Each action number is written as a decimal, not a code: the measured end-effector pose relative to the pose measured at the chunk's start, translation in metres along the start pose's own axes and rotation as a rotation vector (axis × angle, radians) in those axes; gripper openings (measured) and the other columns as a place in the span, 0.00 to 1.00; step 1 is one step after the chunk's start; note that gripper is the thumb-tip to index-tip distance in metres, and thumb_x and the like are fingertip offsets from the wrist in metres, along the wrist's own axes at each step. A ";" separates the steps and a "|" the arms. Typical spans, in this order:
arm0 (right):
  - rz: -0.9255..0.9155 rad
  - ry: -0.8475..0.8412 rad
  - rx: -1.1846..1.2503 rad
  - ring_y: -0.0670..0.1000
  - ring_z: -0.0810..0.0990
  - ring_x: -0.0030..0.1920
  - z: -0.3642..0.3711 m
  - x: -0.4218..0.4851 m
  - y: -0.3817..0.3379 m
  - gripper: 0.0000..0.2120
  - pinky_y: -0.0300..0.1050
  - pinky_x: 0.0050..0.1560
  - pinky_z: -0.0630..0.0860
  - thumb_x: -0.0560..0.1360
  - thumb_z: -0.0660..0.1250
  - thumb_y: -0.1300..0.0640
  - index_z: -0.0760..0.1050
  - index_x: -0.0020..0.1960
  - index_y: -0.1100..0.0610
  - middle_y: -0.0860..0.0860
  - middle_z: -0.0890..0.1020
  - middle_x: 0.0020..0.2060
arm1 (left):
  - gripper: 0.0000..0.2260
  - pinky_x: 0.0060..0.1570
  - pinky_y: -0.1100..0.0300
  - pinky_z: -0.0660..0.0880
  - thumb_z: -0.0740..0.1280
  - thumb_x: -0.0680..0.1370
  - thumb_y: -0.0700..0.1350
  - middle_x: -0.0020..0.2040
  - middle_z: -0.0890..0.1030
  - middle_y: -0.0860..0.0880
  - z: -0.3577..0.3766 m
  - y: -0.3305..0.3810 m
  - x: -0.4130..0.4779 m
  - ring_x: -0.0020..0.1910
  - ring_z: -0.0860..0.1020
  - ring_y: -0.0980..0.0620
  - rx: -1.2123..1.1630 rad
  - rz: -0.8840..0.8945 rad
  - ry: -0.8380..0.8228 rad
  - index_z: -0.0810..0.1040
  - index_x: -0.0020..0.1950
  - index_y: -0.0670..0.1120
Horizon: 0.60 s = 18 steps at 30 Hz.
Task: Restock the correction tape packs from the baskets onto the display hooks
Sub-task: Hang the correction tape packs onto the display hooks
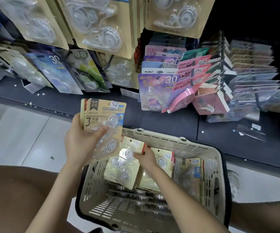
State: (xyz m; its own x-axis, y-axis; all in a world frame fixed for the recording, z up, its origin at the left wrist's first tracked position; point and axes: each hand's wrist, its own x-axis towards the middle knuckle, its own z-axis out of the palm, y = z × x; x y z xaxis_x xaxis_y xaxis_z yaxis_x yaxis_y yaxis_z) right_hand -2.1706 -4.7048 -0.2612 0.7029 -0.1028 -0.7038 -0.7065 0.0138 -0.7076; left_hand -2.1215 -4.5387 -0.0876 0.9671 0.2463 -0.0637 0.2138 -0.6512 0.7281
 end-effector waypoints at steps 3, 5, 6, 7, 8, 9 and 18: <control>-0.060 -0.015 -0.003 0.52 0.81 0.54 -0.020 -0.013 -0.019 0.13 0.49 0.59 0.77 0.77 0.68 0.62 0.74 0.62 0.57 0.50 0.82 0.54 | 0.20 0.39 0.56 0.69 0.78 0.70 0.50 0.41 0.77 0.63 -0.006 0.005 -0.004 0.41 0.78 0.51 0.011 0.026 -0.005 0.72 0.55 0.49; -0.166 -0.024 0.003 0.50 0.82 0.54 -0.041 -0.028 -0.033 0.14 0.44 0.56 0.79 0.78 0.67 0.64 0.73 0.62 0.56 0.49 0.83 0.54 | 0.20 0.41 0.55 0.69 0.78 0.70 0.50 0.42 0.77 0.63 -0.010 0.013 -0.007 0.43 0.78 0.50 0.004 0.048 -0.020 0.71 0.55 0.51; -0.220 -0.024 -0.001 0.46 0.81 0.53 -0.053 -0.039 -0.043 0.14 0.37 0.53 0.78 0.78 0.66 0.66 0.73 0.62 0.55 0.46 0.82 0.53 | 0.21 0.42 0.54 0.70 0.78 0.70 0.50 0.42 0.77 0.64 -0.012 0.018 -0.008 0.43 0.79 0.50 0.000 0.061 -0.031 0.71 0.55 0.52; -0.273 -0.010 -0.007 0.41 0.80 0.51 -0.066 -0.050 -0.053 0.14 0.32 0.49 0.76 0.78 0.66 0.67 0.73 0.60 0.53 0.43 0.82 0.51 | 0.21 0.43 0.53 0.72 0.78 0.70 0.50 0.42 0.77 0.63 -0.014 0.023 -0.010 0.43 0.79 0.49 -0.003 0.076 -0.041 0.70 0.56 0.53; -0.325 0.015 -0.017 0.40 0.80 0.49 -0.080 -0.062 -0.065 0.14 0.29 0.47 0.75 0.78 0.66 0.68 0.73 0.57 0.51 0.41 0.81 0.49 | 0.22 0.44 0.52 0.73 0.78 0.69 0.50 0.42 0.77 0.63 -0.016 0.028 -0.012 0.44 0.79 0.48 -0.005 0.090 -0.048 0.70 0.57 0.54; -0.378 0.047 -0.020 0.41 0.80 0.48 -0.096 -0.073 -0.078 0.14 0.29 0.47 0.74 0.78 0.66 0.67 0.74 0.54 0.49 0.40 0.81 0.48 | 0.23 0.44 0.51 0.73 0.78 0.69 0.50 0.42 0.78 0.63 -0.019 0.034 -0.014 0.44 0.79 0.48 -0.010 0.106 -0.055 0.70 0.57 0.55; -0.832 0.229 0.025 0.42 0.82 0.55 -0.176 -0.174 -0.196 0.13 0.37 0.50 0.78 0.79 0.66 0.63 0.75 0.60 0.50 0.44 0.83 0.54 | 0.20 0.38 0.62 0.69 0.79 0.68 0.48 0.42 0.77 0.64 -0.048 0.110 -0.025 0.43 0.76 0.54 -0.180 0.286 -0.025 0.72 0.52 0.55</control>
State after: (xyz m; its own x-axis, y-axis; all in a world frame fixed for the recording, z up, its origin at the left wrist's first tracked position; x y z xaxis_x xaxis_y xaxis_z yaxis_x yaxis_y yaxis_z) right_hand -2.1693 -4.8649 0.0112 0.9553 -0.2868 0.0720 0.0346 -0.1334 -0.9905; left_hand -2.1284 -4.5821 0.0263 0.9880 0.0531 0.1450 -0.0918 -0.5535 0.8278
